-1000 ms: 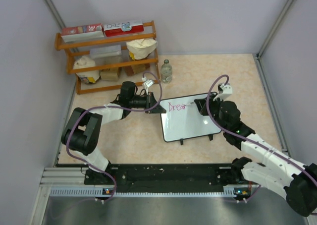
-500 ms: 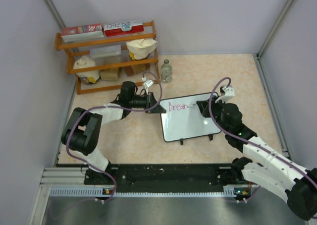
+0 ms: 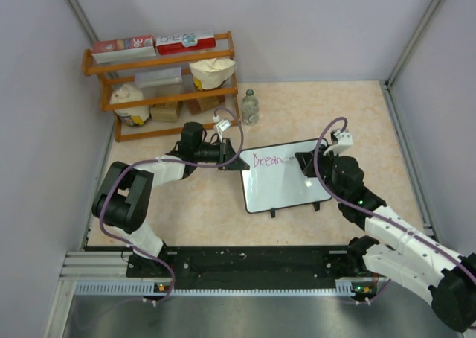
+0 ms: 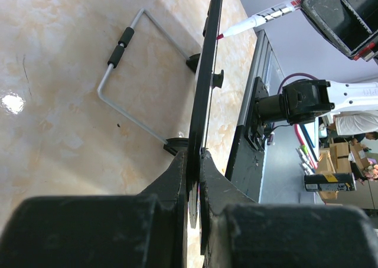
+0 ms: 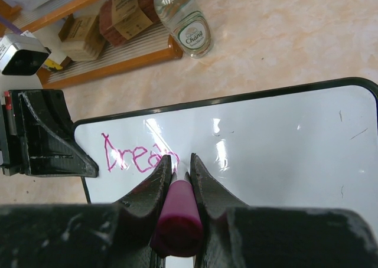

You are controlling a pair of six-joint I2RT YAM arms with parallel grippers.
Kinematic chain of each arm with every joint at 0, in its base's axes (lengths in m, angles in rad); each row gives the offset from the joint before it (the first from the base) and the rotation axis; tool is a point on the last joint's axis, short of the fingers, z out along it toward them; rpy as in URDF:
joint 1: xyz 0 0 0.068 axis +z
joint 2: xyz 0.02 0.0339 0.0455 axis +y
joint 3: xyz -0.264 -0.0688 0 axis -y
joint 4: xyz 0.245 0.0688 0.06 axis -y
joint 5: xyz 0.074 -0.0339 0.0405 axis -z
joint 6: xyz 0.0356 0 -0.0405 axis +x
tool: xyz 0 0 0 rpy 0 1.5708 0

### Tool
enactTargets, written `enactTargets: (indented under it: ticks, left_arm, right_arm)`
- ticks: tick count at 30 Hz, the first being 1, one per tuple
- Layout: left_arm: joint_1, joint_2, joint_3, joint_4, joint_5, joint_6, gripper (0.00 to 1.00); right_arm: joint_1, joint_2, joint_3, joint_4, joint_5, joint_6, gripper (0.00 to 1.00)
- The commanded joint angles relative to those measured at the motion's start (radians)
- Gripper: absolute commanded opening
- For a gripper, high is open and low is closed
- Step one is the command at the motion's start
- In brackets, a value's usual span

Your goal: Write a sentence on the whiteboard

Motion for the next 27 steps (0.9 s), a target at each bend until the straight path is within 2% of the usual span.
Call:
enactTargets:
  ticks: [1,14,27]
  left_arm:
    - [-0.007,-0.022,0.018,-0.016,-0.061,0.045,0.00]
    - [-0.007,-0.023,0.019,-0.019,-0.060,0.046,0.00]
    - [-0.007,-0.022,0.019,-0.021,-0.063,0.048,0.00]
  right_arm:
    - [-0.011,0.020,0.038,0.003,0.056,-0.016,0.00]
    - [-0.034,0.050,0.075,0.017,0.062,-0.033,0.00]
    - [-0.045,0.023,0.043,-0.007,0.027,-0.030,0.00]
